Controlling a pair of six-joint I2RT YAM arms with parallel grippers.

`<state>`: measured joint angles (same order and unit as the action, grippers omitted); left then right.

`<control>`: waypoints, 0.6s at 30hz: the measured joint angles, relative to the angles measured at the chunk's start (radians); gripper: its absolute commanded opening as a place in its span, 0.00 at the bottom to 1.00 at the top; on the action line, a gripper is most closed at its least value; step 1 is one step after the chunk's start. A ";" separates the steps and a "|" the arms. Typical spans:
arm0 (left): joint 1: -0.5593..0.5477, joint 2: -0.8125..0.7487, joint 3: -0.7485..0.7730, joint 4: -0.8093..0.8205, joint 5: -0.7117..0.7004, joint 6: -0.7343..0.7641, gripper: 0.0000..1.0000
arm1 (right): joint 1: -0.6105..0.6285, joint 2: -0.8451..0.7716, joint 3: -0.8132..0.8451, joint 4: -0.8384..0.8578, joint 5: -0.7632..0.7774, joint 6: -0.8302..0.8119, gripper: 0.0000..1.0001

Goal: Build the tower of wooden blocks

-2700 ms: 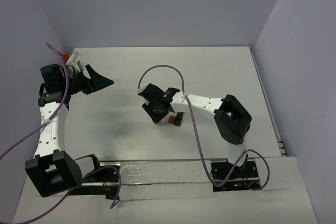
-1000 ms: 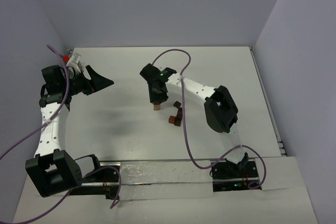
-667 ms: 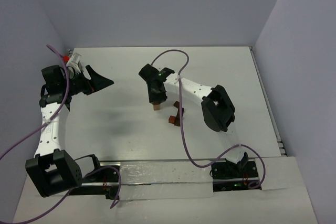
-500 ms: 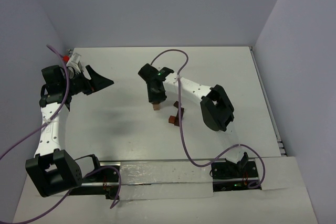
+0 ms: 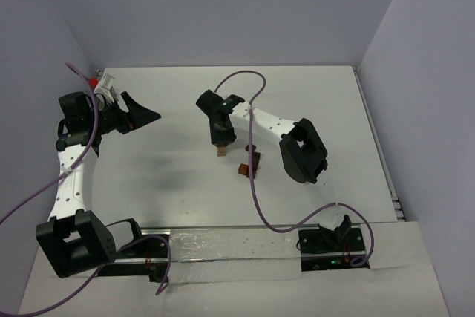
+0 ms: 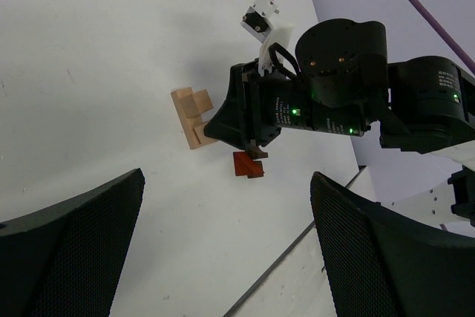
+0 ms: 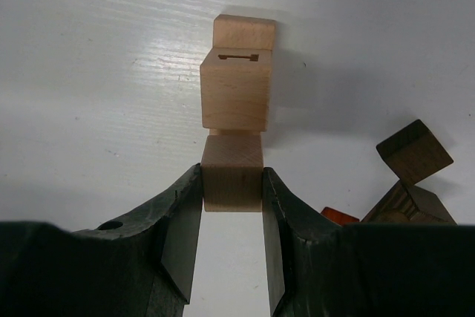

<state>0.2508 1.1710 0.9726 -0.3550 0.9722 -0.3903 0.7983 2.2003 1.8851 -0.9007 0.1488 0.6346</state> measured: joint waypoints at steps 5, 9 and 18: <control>0.000 0.003 0.000 0.000 0.000 0.000 0.99 | -0.001 0.014 0.000 -0.001 0.000 0.000 0.12; 0.000 0.003 0.000 0.000 0.000 0.000 0.99 | -0.003 0.016 0.003 -0.002 0.000 0.001 0.13; 0.000 0.003 -0.011 0.007 0.000 0.000 0.99 | -0.007 0.017 0.023 -0.005 0.001 0.005 0.14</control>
<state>0.2508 1.1740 0.9617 -0.3480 0.9723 -0.3904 0.7914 2.2169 1.9082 -0.9061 0.1497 0.6391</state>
